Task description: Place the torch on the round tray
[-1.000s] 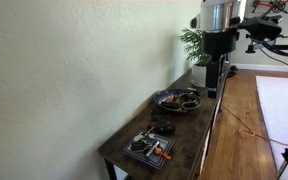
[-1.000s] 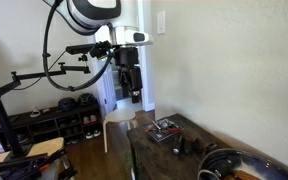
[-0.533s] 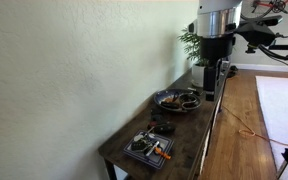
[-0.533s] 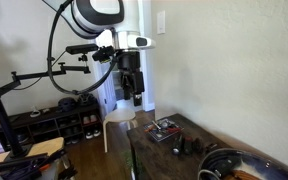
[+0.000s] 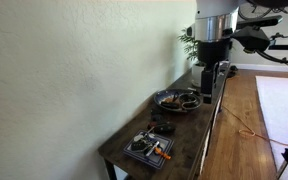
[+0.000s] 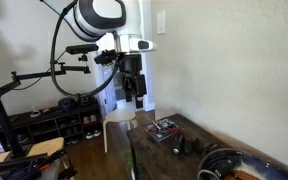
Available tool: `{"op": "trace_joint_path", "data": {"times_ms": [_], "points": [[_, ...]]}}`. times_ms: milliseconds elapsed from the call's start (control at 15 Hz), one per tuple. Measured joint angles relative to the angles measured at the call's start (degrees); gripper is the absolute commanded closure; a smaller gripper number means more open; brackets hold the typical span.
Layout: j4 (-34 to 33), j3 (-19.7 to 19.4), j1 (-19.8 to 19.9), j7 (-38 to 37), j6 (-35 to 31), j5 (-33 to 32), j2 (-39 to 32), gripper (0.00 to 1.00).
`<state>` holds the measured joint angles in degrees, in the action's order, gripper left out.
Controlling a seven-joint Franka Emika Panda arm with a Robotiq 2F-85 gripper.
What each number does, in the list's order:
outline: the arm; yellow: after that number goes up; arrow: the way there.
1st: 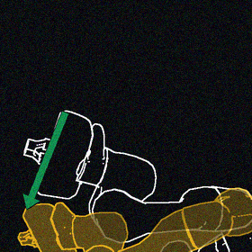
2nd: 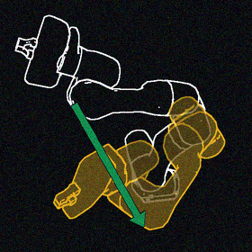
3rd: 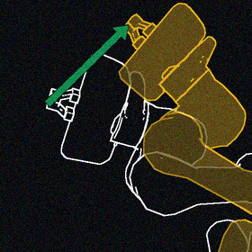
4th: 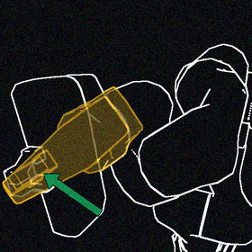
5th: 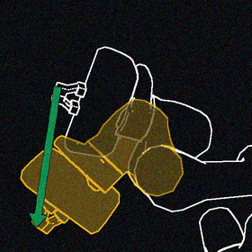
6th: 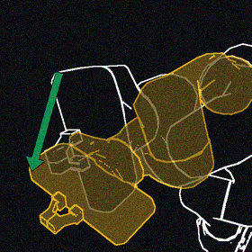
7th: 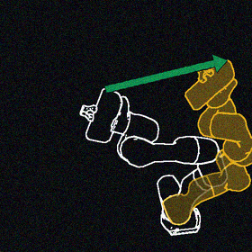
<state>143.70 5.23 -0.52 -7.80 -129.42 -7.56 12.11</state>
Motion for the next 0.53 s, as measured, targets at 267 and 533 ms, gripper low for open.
{"op": "trace_joint_path", "data": {"times_ms": [267, 533], "points": [[-0.75, -0.72, 0.32, 0.0, -5.18, -2.07, -4.52, 0.0], [-3.45, -1.78, 0.57, 0.21, -9.62, -4.91, -10.65, 0.0]]}}
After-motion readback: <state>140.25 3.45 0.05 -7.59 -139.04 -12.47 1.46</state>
